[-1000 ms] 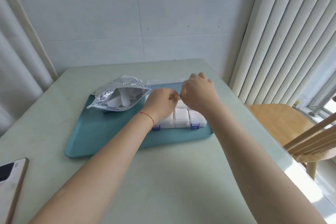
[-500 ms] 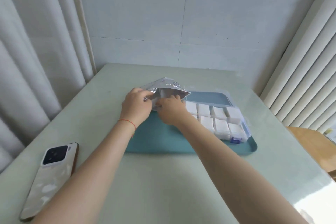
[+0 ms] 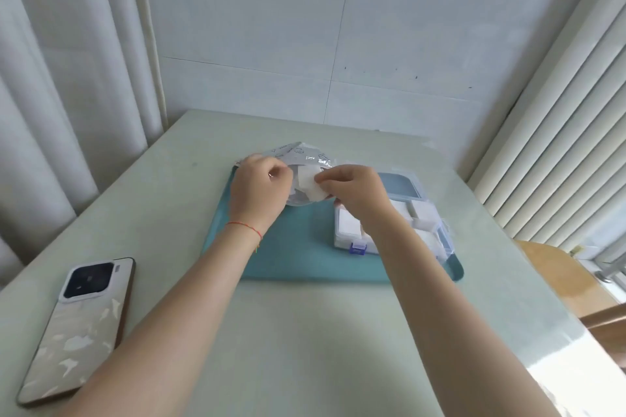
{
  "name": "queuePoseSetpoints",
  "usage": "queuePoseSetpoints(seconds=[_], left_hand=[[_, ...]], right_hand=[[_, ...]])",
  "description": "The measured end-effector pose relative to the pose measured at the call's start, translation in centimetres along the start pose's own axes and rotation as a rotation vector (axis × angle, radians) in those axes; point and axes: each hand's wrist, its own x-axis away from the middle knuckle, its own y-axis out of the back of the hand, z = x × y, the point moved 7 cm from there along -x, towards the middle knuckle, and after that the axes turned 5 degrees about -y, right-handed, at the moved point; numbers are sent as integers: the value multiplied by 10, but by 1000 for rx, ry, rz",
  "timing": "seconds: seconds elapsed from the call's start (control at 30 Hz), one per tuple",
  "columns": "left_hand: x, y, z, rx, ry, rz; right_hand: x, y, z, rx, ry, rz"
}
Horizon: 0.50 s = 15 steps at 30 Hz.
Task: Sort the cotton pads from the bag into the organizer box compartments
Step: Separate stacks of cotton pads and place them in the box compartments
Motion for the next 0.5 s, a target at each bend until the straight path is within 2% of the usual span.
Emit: queuePoseSetpoints(seconds=[0.07,0.13,0.2,0.3,0.37,0.43,0.5], left_hand=[[6,-18,-1,168,209,191],[21,-40,-7,493,446,391],[34,-59,-19,838,593,513],[42,-80,-34,1097,627,622],[43,-86,-40,1105,622,628],[41,-88,-45,1070,598,635],[42,-88,-52,1050,552,689]], right_hand=[[7,11,-5,-157,-4,44],[11,18,-11,-290,-15,74],[14,21,-15,-426,-26,110],[15,26,-18,-429,-35,150],[12,32,-19,-258,-37,114],[5,43,-18,-72,-34,11],[-1,52,-15,-21,-13,-48]])
